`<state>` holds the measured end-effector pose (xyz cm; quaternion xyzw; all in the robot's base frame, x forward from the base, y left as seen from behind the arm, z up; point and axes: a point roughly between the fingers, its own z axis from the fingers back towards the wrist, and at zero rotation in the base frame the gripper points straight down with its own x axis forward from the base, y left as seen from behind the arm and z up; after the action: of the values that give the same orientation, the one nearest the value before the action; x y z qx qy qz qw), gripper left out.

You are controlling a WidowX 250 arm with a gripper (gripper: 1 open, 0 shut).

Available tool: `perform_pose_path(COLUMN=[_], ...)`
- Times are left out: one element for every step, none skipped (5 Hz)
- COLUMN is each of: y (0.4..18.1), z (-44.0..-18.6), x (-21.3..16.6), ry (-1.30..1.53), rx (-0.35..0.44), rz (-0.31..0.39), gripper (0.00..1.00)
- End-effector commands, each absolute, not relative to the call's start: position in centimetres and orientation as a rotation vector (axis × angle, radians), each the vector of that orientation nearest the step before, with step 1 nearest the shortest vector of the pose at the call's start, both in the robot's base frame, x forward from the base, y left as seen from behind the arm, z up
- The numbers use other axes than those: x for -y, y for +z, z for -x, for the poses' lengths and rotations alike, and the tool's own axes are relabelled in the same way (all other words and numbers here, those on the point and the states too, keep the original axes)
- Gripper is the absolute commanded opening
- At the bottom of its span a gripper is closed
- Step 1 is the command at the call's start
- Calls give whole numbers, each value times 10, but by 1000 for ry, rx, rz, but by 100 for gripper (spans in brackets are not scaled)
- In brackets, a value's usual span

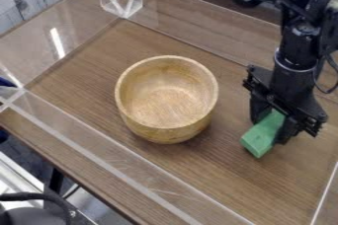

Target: Remove the green block from inside the brown bowl and put it on the table

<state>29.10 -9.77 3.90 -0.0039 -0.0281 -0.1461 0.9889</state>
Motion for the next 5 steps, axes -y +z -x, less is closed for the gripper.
perform_pose_path(y=[48,48,49,50,49], z=[-297,-297,-295,-293,-299], x=[95,93,92,92,88], ry=[-270,-251,-229,-206,-203], rx=[86,80,72,64,78], rz=[16,19,20,20,7], gripper=[0,0,0,0,0])
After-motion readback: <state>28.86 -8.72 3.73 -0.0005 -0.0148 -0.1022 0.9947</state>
